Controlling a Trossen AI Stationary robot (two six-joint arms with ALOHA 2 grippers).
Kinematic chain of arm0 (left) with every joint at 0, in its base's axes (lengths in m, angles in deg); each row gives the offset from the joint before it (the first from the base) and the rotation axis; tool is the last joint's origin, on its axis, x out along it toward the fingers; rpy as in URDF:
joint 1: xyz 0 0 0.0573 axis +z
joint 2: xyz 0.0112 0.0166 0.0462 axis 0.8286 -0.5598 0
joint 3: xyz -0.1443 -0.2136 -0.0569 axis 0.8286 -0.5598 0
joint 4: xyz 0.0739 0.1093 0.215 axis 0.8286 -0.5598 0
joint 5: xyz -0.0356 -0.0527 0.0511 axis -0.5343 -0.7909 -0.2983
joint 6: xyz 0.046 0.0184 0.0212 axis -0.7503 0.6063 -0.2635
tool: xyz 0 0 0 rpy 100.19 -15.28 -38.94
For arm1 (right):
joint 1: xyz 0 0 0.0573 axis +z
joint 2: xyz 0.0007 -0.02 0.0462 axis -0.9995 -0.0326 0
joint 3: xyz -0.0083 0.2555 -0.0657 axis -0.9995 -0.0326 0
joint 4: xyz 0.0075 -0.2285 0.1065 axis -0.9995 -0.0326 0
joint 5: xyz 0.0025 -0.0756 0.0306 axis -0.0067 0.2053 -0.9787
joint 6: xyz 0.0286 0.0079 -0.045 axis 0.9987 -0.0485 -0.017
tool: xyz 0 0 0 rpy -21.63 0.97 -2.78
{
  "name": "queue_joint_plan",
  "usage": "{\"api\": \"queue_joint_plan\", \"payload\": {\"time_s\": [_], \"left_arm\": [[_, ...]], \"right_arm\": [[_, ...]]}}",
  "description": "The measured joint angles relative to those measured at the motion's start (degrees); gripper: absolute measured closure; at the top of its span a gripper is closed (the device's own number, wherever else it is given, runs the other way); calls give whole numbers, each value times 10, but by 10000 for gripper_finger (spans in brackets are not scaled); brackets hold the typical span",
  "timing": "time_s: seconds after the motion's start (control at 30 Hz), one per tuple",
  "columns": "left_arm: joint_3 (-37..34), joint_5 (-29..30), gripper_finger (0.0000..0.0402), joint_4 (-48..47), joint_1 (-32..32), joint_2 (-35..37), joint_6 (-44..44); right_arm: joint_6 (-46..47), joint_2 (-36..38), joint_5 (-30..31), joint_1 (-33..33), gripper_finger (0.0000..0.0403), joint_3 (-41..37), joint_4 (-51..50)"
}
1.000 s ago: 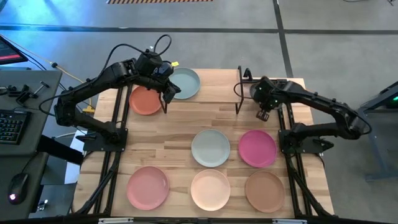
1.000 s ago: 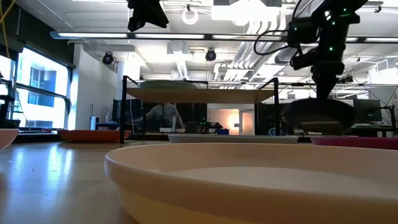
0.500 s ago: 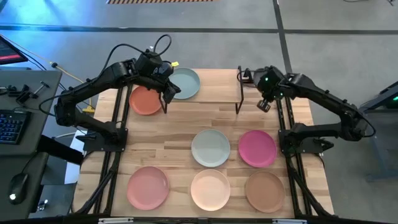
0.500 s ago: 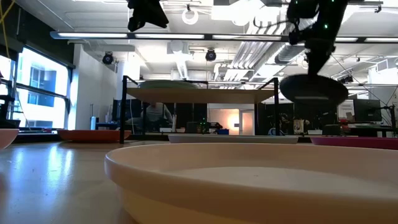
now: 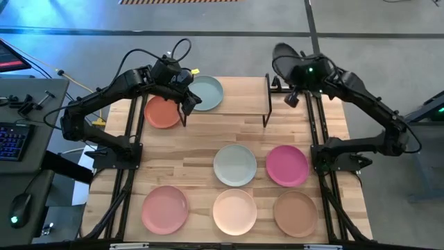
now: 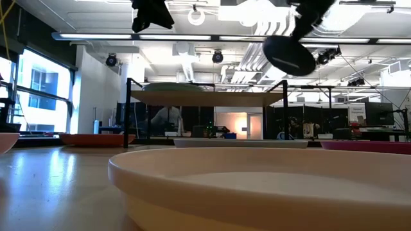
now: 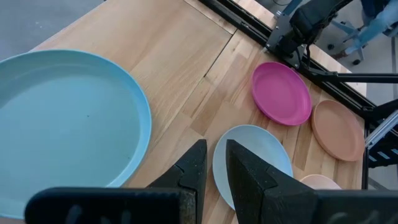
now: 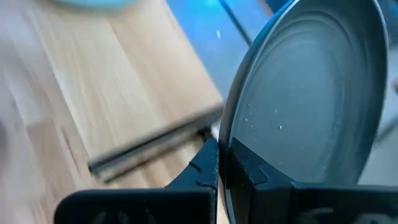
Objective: Place and stack plates onto a shelf
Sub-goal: Put the dark green plate on the shelf
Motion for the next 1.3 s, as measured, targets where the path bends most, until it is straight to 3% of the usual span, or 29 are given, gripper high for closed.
{"api": "queue_joint_plan", "payload": {"time_s": [0.3,0.9,1.3], "left_arm": [[0,0,353,-9,0,0,1],[0,1,353,-103,0,0,0],[0,1,353,-103,0,0,0]], "right_arm": [[-75,-61,-44,50,403,50,48],[-159,-195,-37,152,403,61,23],[-203,-248,-4,162,403,61,-5]]}}
